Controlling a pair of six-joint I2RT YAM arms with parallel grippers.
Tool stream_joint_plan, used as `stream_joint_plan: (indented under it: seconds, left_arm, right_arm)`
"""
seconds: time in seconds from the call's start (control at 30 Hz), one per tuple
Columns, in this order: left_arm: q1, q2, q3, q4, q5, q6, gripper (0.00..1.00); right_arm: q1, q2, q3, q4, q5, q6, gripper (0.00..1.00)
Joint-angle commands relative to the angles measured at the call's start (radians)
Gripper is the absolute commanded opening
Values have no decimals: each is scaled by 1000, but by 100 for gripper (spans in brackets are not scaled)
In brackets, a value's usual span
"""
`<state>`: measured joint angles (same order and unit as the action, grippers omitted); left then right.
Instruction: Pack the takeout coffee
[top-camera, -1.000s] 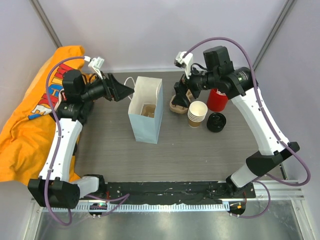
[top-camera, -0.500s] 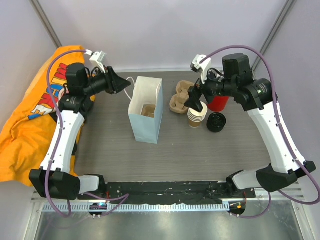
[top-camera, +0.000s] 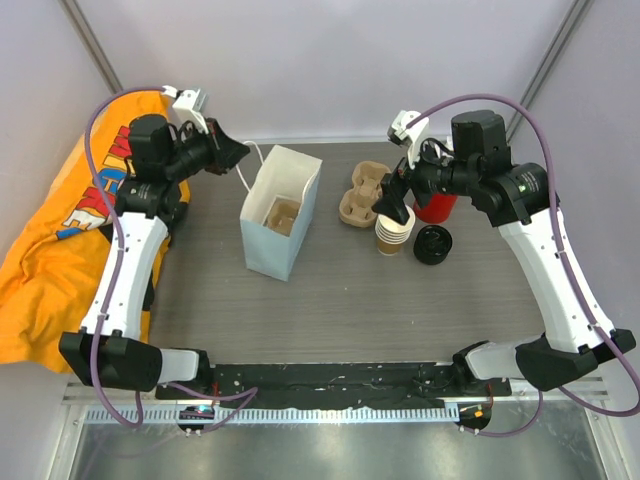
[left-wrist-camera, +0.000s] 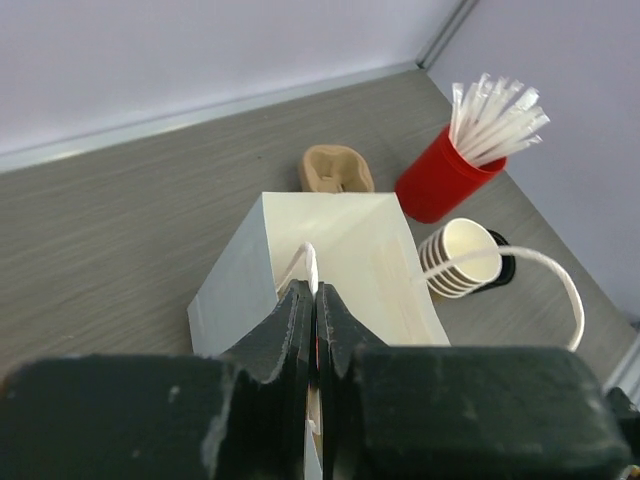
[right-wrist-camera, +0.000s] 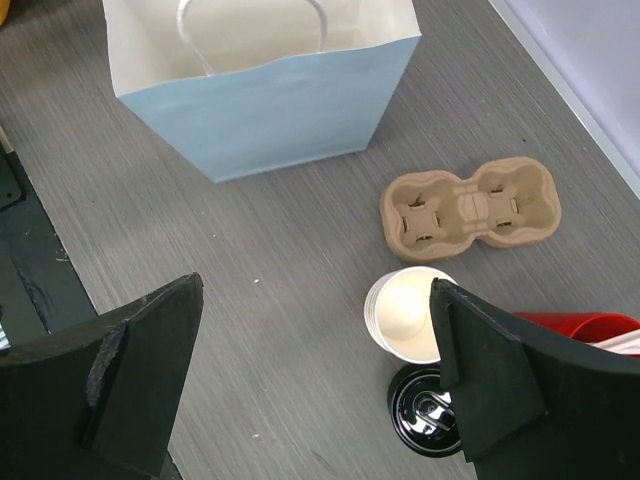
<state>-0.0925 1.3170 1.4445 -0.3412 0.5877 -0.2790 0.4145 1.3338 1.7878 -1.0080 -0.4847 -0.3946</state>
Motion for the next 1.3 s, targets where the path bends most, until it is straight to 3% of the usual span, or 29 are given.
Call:
stream_joint_plan:
  seconds: [0.0, 0.23, 0.47, 0.63, 1.27]
  left_arm:
    - [-3, 10, 74, 15, -113, 108, 7]
    - [37, 125, 161, 30, -141, 165, 8]
    - [88, 248, 234, 76, -124, 149, 18]
    - [148, 310, 295, 103, -160, 152, 19]
    - [215, 344, 327, 163, -322, 153, 19]
  right_arm:
    - [-9, -28, -1, 55, -18, 7, 100]
    - [-14, -30, -4, 63, -28, 17, 100]
    - [-22, -35, -22, 75, -34, 22, 100]
    - [-26, -28, -22, 80, -38, 26, 99]
    - [-31, 5, -2, 85, -65, 39, 100]
